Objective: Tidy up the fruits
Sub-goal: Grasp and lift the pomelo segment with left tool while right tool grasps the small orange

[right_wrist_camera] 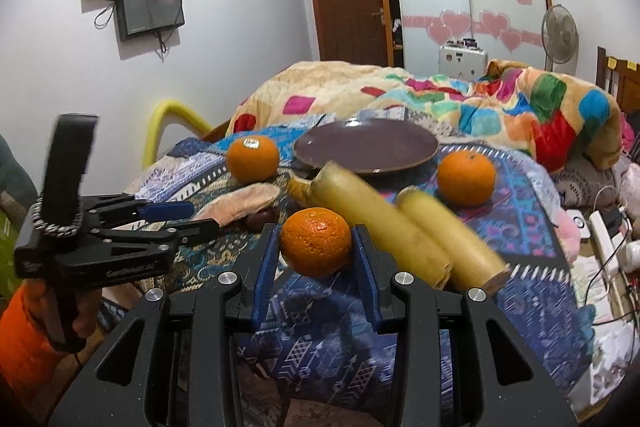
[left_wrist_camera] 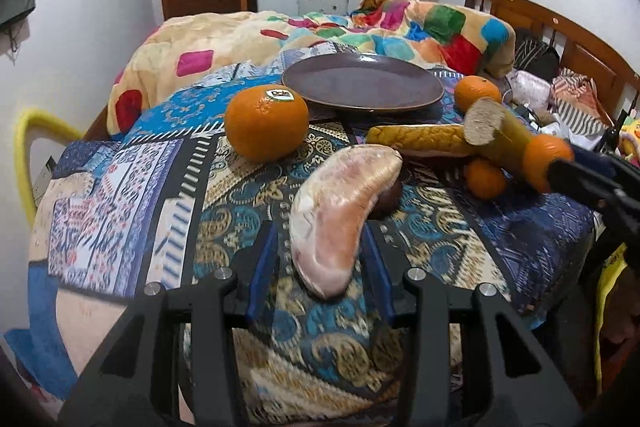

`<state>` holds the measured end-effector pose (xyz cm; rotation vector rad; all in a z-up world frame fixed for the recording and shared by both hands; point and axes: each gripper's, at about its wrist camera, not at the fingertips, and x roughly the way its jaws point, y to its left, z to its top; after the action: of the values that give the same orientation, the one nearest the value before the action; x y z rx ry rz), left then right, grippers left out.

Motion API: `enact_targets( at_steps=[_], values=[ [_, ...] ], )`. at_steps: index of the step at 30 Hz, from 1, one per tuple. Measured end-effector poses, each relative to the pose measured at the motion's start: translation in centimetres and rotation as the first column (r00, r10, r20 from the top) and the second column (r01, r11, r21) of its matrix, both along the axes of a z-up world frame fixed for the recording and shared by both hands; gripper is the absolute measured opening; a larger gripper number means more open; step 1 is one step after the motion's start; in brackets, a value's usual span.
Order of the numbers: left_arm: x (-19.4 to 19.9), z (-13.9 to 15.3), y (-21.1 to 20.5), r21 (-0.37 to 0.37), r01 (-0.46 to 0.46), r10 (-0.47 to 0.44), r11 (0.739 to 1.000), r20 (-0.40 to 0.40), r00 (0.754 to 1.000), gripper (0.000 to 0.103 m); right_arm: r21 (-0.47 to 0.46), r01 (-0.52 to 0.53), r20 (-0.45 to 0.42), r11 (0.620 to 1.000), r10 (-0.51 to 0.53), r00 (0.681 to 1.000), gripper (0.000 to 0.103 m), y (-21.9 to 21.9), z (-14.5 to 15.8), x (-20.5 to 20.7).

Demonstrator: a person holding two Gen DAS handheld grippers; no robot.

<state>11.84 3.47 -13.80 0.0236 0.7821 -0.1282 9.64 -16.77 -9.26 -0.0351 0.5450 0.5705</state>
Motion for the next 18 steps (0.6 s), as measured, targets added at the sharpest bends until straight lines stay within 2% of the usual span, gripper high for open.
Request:
enact_targets(
  at_steps=[5, 11, 18],
  values=[
    [2.1, -0.4, 0.2, -0.055, 0.057, -0.06, 0.997, -0.063, 0.996, 0.047, 0.01, 0.015, -0.004, 1.0, -0.015, 1.0, 0.034, -0.7, 0.1, 1.0],
    [3.5, -0.6, -0.7, -0.013, 0.07, -0.071, 0.997, -0.079, 0.994, 0.046, -0.007, 0.01, 0.002, 1.0, -0.01, 1.0, 0.034, -0.7, 0.3, 1.6],
    [4.0, -0.4, -0.8, -0.006, 0.075, -0.076, 0.997, -0.062, 0.995, 0.045, -0.012, 0.018, 0.027, 1.0, -0.017, 0.999, 0.034, -0.9, 1.4, 1.5]
  ],
)
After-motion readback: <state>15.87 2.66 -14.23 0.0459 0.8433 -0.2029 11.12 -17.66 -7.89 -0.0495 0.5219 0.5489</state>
